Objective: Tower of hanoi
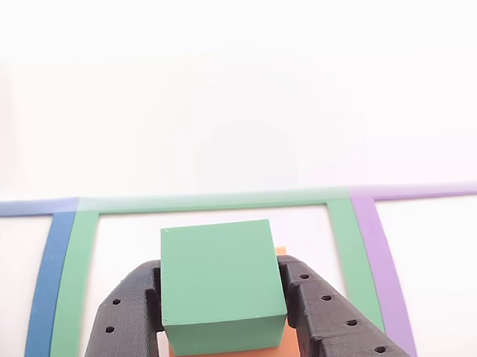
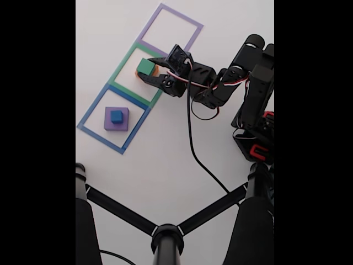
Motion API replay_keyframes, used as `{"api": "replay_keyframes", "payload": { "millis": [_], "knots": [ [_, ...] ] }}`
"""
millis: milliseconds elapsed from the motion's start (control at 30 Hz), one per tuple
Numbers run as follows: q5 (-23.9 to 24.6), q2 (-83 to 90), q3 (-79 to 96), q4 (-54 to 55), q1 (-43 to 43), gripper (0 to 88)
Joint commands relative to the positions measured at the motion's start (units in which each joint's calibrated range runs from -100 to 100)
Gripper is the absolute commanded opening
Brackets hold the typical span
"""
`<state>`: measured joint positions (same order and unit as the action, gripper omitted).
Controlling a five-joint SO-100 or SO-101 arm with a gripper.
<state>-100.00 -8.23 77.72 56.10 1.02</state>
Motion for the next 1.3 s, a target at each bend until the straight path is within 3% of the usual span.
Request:
{"api": "replay_keyframes", "payload": {
  "millis": [0, 233, 600, 833, 1100, 1267],
  "knots": [
    [0.0, 7.1, -1.5, -5.2, 0.2, 7.1],
    [0.0, 24.7, -6.5, -30.6, -0.1, 7.1],
    [0.0, 46.1, -38.4, -101.2, -3.3, 4.9],
    [0.0, 46.4, -67.0, -133.4, -6.7, 4.9],
    [0.0, 42.9, -89.0, -155.0, -12.5, 4.7],
    [0.0, 42.8, -91.4, -155.9, -16.0, 4.9]
  ]
}}
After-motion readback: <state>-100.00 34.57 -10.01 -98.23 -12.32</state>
